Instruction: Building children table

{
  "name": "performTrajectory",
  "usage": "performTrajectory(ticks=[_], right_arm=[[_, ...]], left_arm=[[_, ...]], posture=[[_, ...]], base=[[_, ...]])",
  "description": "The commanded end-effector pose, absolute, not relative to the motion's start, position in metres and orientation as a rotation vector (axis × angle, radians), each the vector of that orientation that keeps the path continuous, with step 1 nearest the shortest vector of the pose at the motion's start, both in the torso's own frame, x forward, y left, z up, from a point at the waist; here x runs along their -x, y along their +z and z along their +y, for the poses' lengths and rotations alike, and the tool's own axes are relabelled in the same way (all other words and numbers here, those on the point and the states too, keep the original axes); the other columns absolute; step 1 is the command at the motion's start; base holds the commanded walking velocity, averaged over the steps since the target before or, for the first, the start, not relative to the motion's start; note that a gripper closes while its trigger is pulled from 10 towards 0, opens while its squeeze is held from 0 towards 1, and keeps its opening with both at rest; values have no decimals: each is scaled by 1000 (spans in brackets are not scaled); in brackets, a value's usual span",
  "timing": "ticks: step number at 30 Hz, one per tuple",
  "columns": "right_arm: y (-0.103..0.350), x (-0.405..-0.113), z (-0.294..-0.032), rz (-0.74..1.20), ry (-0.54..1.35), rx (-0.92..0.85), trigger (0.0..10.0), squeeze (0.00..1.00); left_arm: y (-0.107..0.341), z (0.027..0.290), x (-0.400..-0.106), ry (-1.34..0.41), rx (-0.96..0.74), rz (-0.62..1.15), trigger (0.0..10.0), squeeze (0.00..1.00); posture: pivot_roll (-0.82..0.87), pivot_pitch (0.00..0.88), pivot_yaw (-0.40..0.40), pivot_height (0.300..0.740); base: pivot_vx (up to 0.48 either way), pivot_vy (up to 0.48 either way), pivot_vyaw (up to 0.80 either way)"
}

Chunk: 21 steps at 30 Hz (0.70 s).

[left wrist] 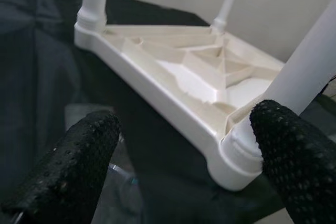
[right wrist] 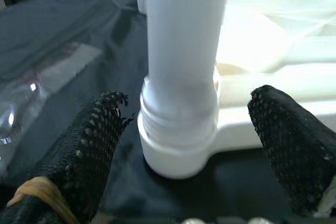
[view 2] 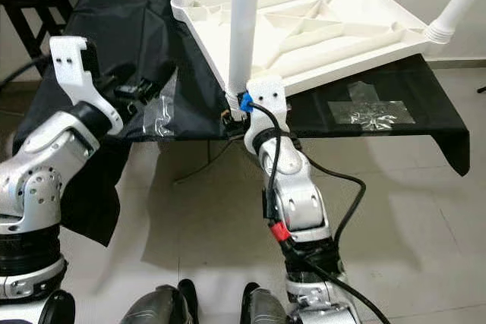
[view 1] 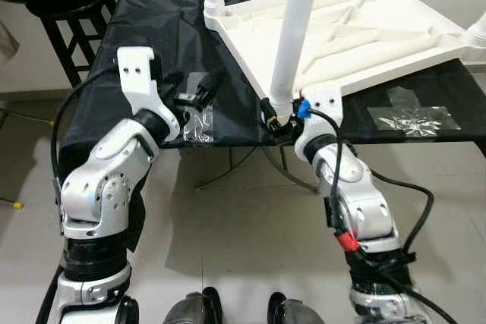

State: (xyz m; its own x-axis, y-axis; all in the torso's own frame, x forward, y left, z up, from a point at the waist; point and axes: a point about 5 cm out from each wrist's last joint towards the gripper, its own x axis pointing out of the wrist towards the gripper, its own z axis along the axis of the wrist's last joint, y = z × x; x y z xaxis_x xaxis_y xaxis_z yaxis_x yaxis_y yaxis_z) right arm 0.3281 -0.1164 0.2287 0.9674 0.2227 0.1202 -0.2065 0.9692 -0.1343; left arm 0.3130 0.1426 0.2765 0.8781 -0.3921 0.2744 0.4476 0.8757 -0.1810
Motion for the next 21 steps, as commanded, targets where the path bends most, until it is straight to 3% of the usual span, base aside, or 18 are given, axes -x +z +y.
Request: performTrajectory(ticks=[1, 3, 4, 8, 9, 13, 17, 18, 21], right_arm=[[223, -323, -120, -114, 215, 116, 10000, 1000], [220, -321, -121, -108, 213, 119, 10000, 1000], [212, -315, -124, -95, 211, 120, 10000, 941], [201, -308, -129, -78, 211, 121, 10000, 941], [191, -301, -134, -62, 210, 136, 10000, 0], [170, -275, -148, -32, 240, 179, 10000, 0], [169, -267, -150, -39, 267, 200, 10000, 0], [163, -253, -155, -41, 296, 241, 10000, 0], [156, -245, -158, -36, 293, 249, 10000, 0]], left_arm=[[267, 146, -312, -410, 232, -215, 10000, 859], [263, 147, -312, -397, 225, -202, 10000, 859], [250, 151, -309, -363, 204, -172, 10000, 0], [234, 154, -304, -324, 175, -137, 10000, 0], [220, 156, -298, -295, 172, -109, 10000, 0], [179, 158, -272, -219, 158, -18, 10000, 0], [167, 157, -263, -192, 173, 13, 10000, 0], [148, 156, -248, -156, 173, 67, 10000, 0], [140, 158, -243, -135, 164, 80, 10000, 0]], posture=[[3, 229, -11, 740], [3, 229, -11, 740], [2, 227, -12, 740], [2, 227, -12, 740], [-4, 220, -16, 740], [-20, 202, -17, 740], [-28, 193, -19, 740], [-40, 160, -34, 740], [-49, 133, -38, 740]], base=[[0, 0, 0], [0, 0, 0], [0, 0, 0], [0, 0, 0], [0, 0, 0], [0, 0, 0], [0, 0, 0], [0, 0, 0], [0, 0, 0]])
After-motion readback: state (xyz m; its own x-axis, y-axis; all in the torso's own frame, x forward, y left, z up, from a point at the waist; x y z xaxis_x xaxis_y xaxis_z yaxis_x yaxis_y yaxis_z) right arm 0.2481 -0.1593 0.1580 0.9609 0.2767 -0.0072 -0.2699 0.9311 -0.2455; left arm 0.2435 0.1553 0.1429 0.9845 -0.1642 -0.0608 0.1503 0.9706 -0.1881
